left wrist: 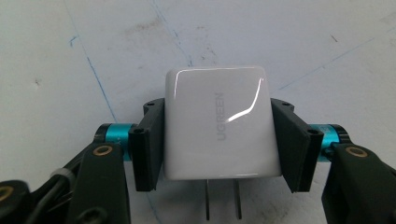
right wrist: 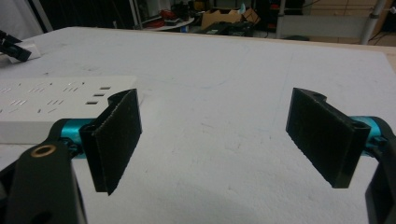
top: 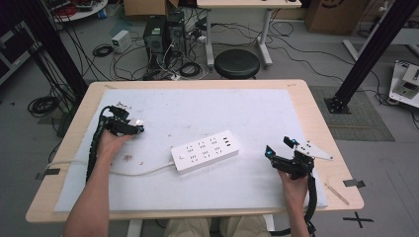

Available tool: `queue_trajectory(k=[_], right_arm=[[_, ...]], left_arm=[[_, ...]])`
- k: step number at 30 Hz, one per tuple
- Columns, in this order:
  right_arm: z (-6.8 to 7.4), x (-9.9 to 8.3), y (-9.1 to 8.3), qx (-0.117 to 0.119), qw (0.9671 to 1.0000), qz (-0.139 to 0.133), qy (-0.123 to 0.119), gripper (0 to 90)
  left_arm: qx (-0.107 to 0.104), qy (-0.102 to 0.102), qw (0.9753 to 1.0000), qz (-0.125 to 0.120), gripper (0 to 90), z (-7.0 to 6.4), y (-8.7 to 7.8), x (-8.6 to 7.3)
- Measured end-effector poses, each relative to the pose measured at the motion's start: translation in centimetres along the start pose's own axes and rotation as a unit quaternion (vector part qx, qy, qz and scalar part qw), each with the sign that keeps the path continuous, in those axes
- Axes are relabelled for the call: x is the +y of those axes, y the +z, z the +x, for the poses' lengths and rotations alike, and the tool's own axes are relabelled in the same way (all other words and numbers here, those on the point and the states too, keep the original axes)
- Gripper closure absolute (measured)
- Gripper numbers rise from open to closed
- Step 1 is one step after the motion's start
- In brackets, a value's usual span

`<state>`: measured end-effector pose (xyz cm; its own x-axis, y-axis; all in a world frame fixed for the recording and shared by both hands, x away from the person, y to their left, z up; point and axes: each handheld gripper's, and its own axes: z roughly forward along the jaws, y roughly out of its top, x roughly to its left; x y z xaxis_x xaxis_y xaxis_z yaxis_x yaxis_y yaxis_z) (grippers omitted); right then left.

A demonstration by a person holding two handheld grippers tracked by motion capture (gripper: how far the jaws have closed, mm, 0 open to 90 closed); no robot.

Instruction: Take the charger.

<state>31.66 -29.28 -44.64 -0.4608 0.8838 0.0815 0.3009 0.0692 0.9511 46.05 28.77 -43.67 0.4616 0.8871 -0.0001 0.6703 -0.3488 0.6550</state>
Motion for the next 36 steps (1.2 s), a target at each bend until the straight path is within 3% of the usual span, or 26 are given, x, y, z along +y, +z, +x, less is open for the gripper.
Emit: queue_trajectory(k=[14,22,31,35,36], right_arm=[[-0.1,0.0,-0.2,0.009,0.9998,-0.009,0.012,18.7],[-0.1,0.0,-0.1,0.012,0.9998,-0.007,0.014,18.7],[0.0,0.0,-0.1,0.02,0.9997,-0.005,0.013,18.7],[0.0,0.0,0.0,0.02,0.9997,-0.005,0.009,18.7],[0.0,0.0,0.0,0.02,0.9997,-0.006,0.009,18.7]], left_arm=[[-0.001,-0.002,1.0,-0.001,42.4,0.0,0.0,0.0],[0.006,0.013,0.9999,0.001,42.4,-0.7,-0.3,0.3],[-0.005,0.019,0.9998,-0.005,42.4,-1.4,-1.6,0.6],[-0.007,0.022,0.9997,-0.012,42.4,-2.0,-2.5,0.8],[-0.008,0.029,0.9994,-0.019,42.4,-2.7,-3.2,1.0]])
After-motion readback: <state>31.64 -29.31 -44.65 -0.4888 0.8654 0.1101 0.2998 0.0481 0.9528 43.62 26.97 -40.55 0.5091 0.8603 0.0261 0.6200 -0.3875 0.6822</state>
